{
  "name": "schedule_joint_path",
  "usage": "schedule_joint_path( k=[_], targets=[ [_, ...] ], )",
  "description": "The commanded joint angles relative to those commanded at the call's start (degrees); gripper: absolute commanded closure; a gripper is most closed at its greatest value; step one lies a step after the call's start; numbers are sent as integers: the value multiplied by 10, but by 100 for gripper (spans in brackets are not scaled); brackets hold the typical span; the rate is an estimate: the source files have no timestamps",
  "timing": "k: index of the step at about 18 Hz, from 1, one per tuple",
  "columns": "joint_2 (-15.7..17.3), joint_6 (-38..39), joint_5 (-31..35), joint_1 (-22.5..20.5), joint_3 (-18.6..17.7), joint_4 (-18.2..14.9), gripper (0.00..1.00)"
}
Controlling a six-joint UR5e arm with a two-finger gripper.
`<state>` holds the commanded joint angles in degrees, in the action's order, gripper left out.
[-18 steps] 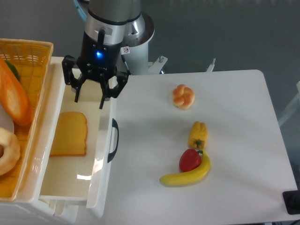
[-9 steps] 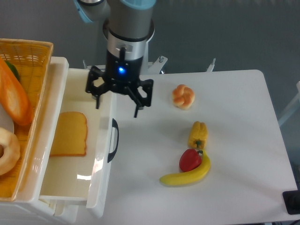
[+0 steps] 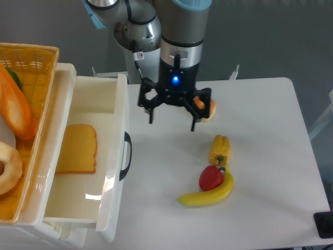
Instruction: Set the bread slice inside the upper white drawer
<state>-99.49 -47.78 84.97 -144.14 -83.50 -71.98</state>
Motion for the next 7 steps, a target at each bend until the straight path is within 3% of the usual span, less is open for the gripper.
schedule_joint_path(
  k=[3, 7],
  targets=[
    [-23, -24, 70, 3, -4, 2, 0],
    [-54, -24, 104, 4, -12, 47, 0]
  ],
)
